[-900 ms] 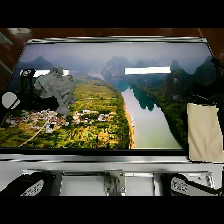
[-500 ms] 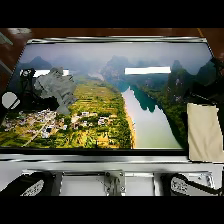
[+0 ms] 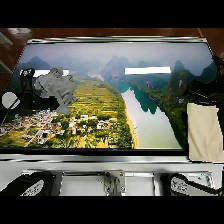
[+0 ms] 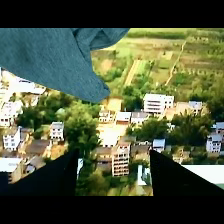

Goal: Fold the shirts.

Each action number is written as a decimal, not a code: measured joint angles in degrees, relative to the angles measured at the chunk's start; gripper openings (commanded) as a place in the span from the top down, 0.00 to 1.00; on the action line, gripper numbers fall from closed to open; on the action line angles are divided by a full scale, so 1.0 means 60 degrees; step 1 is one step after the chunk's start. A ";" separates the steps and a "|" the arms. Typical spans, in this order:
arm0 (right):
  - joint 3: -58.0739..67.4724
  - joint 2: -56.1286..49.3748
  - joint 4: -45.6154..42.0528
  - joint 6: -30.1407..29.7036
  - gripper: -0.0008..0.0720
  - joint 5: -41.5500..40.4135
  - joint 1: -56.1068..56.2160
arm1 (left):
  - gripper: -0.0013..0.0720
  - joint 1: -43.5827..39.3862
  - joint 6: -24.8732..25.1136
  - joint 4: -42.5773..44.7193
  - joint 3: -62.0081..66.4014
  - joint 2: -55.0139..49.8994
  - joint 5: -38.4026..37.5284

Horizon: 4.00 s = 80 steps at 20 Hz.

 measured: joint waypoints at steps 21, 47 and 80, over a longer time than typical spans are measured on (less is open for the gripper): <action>0.0000 0.0000 0.0076 -0.0073 0.14 -0.0492 0.0000 | 0.01 0.2208 -0.0011 -0.0109 0.8732 -0.9530 -0.1362; -0.0171 0.2605 0.0135 -0.0579 0.14 0.0659 0.1311 | 0.93 -0.4328 0.1920 -0.1665 0.6983 -0.4105 -0.2481; -0.6681 -0.0135 0.3628 -0.3107 0.13 -0.1712 0.0634 | 0.59 -0.3275 0.4506 -1.1774 -0.2630 -0.4513 0.1756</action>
